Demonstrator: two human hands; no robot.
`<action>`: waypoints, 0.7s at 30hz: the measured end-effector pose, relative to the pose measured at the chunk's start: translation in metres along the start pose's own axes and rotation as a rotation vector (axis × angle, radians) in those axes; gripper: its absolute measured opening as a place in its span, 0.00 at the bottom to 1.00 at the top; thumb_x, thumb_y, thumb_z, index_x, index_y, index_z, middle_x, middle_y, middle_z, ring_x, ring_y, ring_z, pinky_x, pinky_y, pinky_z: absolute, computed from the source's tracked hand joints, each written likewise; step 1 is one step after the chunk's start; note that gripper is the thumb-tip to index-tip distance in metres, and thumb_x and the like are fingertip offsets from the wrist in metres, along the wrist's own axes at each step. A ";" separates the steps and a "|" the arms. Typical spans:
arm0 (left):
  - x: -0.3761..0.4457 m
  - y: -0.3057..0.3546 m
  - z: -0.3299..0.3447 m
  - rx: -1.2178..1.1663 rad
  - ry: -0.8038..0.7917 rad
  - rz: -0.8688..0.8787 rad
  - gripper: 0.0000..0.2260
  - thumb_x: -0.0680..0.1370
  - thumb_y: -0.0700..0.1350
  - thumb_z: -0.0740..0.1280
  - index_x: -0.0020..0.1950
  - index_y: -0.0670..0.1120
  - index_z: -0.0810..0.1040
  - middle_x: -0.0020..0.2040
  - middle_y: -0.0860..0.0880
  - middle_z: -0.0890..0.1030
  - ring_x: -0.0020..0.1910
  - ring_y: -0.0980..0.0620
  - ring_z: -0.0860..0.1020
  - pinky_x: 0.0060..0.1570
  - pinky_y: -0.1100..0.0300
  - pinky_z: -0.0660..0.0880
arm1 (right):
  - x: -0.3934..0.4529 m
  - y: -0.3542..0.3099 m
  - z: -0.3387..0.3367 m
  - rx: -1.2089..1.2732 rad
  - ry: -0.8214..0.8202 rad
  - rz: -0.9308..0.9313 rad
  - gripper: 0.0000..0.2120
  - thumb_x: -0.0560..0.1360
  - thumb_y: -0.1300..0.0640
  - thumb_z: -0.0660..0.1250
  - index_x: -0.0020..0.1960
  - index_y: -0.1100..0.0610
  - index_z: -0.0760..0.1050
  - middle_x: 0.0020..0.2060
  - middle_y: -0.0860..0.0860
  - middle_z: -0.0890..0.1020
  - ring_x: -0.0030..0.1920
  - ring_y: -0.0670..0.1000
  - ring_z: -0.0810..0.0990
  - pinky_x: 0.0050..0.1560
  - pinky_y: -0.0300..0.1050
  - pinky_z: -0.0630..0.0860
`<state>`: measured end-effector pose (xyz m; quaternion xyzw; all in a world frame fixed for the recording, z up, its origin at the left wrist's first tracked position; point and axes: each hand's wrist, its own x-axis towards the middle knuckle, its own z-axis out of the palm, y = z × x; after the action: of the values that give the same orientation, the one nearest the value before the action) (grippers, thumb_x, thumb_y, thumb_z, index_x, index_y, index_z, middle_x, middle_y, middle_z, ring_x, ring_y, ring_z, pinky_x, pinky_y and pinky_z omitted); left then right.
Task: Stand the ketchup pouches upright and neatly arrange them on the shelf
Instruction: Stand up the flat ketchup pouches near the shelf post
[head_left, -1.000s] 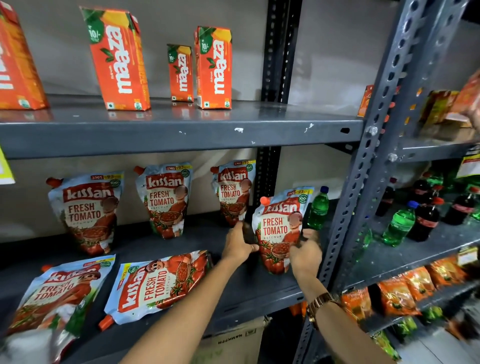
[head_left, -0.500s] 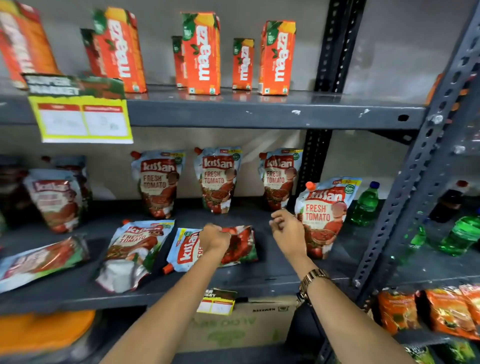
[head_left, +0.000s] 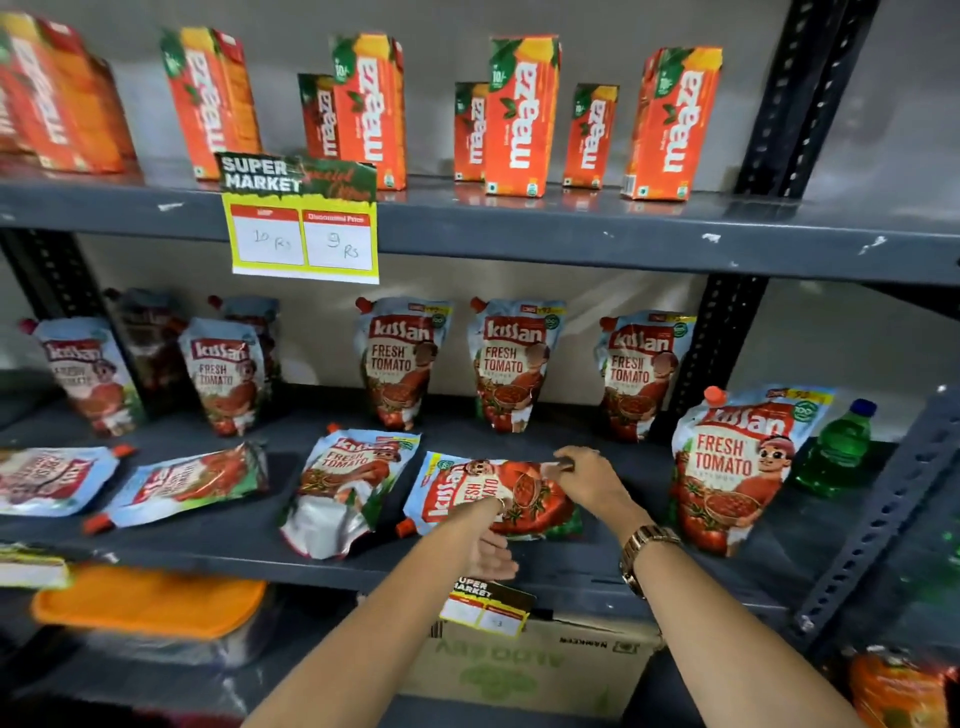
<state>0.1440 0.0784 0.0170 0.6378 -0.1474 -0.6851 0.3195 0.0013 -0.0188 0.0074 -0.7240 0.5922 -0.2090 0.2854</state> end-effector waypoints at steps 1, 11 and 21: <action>-0.001 -0.002 0.005 -0.095 -0.008 0.006 0.29 0.77 0.53 0.63 0.67 0.31 0.66 0.67 0.34 0.72 0.65 0.38 0.73 0.57 0.50 0.75 | 0.001 -0.001 0.000 0.000 -0.052 0.036 0.23 0.74 0.49 0.65 0.65 0.58 0.71 0.64 0.59 0.74 0.64 0.58 0.73 0.64 0.47 0.68; 0.008 -0.002 0.017 -0.414 0.144 0.169 0.21 0.79 0.40 0.61 0.70 0.39 0.62 0.69 0.35 0.69 0.67 0.36 0.70 0.63 0.41 0.71 | -0.006 -0.008 -0.009 0.118 -0.239 0.257 0.10 0.69 0.56 0.70 0.45 0.58 0.72 0.49 0.55 0.76 0.57 0.56 0.75 0.42 0.42 0.72; 0.025 0.010 0.017 -0.209 0.352 0.511 0.12 0.74 0.32 0.63 0.53 0.46 0.75 0.57 0.42 0.81 0.47 0.47 0.76 0.46 0.53 0.77 | -0.029 0.010 -0.011 0.625 -0.323 0.388 0.03 0.70 0.64 0.68 0.39 0.58 0.75 0.40 0.54 0.81 0.43 0.52 0.79 0.47 0.45 0.75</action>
<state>0.1309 0.0519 0.0061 0.6526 -0.1740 -0.4732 0.5656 -0.0196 0.0065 0.0099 -0.5005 0.5733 -0.2049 0.6155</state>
